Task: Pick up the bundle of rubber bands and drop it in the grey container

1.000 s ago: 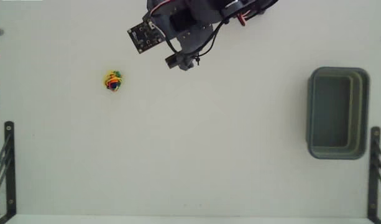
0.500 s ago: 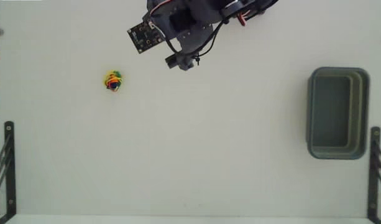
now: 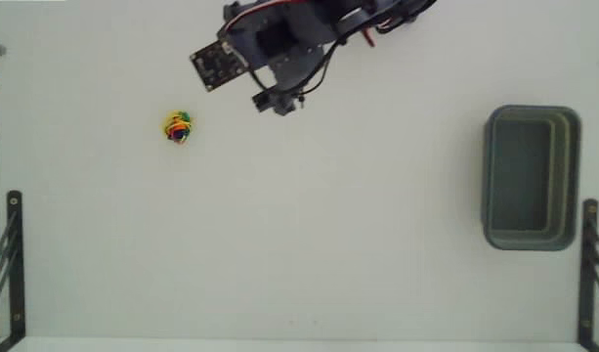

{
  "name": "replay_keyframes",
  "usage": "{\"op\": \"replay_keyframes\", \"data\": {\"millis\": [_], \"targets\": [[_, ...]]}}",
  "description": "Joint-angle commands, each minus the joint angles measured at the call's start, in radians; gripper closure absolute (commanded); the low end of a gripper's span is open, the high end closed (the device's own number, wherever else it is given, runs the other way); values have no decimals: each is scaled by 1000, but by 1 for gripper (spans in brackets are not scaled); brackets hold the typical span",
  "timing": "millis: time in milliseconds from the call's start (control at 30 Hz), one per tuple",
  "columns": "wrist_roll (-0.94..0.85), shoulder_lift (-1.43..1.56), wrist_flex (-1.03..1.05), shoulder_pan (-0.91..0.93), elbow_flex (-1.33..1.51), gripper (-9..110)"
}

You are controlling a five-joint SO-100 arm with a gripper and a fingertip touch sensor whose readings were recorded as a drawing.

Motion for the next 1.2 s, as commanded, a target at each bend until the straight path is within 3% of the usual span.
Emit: {"op": "replay_keyframes", "data": {"millis": [0,1167], "targets": [[5,-11,-30,22,-22,-9],[5,-401,-248,22,-194,-9]]}}
